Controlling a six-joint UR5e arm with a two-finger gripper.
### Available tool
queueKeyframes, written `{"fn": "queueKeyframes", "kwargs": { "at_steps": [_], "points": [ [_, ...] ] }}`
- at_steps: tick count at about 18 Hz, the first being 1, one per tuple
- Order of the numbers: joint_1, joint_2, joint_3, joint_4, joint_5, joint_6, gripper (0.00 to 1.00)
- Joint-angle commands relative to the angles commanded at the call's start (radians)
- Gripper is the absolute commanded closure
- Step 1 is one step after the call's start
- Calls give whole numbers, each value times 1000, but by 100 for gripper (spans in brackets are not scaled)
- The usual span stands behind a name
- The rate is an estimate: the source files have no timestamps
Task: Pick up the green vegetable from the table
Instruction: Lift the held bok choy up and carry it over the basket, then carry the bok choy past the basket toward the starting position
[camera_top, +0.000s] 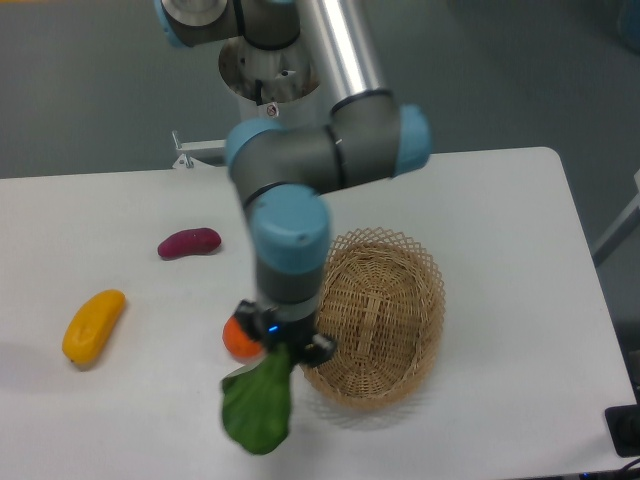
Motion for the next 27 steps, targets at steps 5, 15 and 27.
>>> {"fn": "queueKeyframes", "kwargs": {
  "at_steps": [5,15,27],
  "points": [
    [135,11,0,-20,14,63,76],
    [335,8,-34,-8,28,411,75],
    [376,-27,-11,-6,80,586,73]
  ]
}}
